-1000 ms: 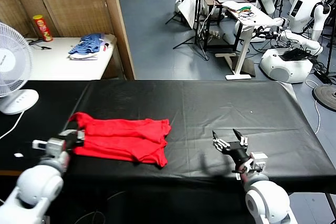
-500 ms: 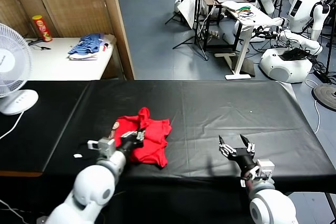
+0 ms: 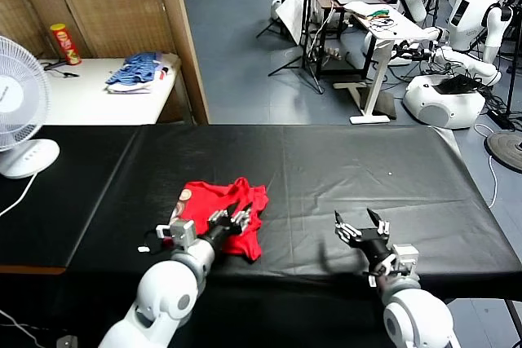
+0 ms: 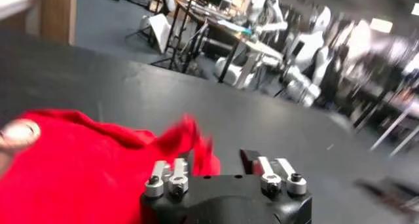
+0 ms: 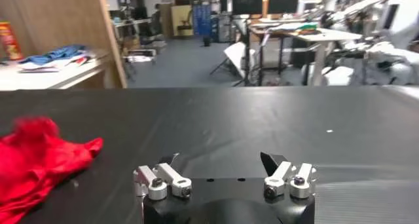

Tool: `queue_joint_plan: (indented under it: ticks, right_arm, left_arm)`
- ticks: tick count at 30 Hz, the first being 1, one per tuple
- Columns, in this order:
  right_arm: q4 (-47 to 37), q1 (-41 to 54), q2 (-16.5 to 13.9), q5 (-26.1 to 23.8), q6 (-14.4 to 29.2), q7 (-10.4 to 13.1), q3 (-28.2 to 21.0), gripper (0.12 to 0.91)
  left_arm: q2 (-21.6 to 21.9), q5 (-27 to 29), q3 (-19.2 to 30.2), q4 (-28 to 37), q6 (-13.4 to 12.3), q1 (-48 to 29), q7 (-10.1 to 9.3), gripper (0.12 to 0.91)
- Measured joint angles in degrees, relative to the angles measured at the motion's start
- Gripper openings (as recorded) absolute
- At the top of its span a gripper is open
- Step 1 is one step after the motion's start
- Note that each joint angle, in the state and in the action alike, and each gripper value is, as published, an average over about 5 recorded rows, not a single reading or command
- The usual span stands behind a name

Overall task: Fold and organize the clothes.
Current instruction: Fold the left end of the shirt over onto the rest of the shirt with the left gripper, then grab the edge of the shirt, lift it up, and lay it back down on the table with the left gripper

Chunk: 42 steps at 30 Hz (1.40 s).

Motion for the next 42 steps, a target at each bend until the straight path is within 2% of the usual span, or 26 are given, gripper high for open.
queue_joint_plan:
  ticks: [2,5,11,16,23,30,34,39,42]
  right_arm:
    - [-0.98,1.45,-0.49,0.39,0.04,-1.01,-1.49,0.798]
    - [-2.55,4.1,-1.0,0.51,0.03,-2.4,-4.56,0.798]
    - [-6.08,11.43,-0.56,0.21,-0.12,-4.63,-13.13,0.798]
    - [-10.1,18.45,0.46,-1.7,-0.45,-4.84,-20.99,0.798]
    - [-15.64,25.05,2.01,-6.65,-4.26,-2.96,-28.25,0.798]
    - [-19.72,28.61,3.71,-10.05,-4.91,-1.42,-30.75,0.798]
    - [-21.99,29.63,5.11,-11.49,-3.53,1.62,-30.43,0.798]
    - [-24.53,29.32,7.61,-12.23,0.48,7.96,-28.71,0.798]
    - [-24.64,28.37,8.34,-11.73,1.34,8.2,-27.13,0.798]
  left_arm:
    - [0.21,-0.26,-0.91,-1.02,-0.48,0.97,0.62,0.672]
    - [1.71,1.9,-2.75,-2.08,-1.71,2.3,1.78,0.773]
    - [6.32,7.01,-8.97,-2.14,-3.63,5.55,2.94,0.798]
    - [7.09,9.52,-14.47,-2.91,-3.96,8.72,2.91,0.798]
    - [5.91,11.71,-19.16,-4.2,-4.2,12.7,3.0,0.798]
    - [5.37,12.06,-21.08,-4.88,-4.35,14.8,3.09,0.798]
    - [5.31,12.01,-21.56,-4.98,-4.44,15.18,3.1,0.798]
    - [5.04,11.84,-21.65,-4.31,-4.85,14.95,3.34,0.798]
    - [4.93,10.71,-21.66,-3.3,-5.15,14.36,3.79,0.798]
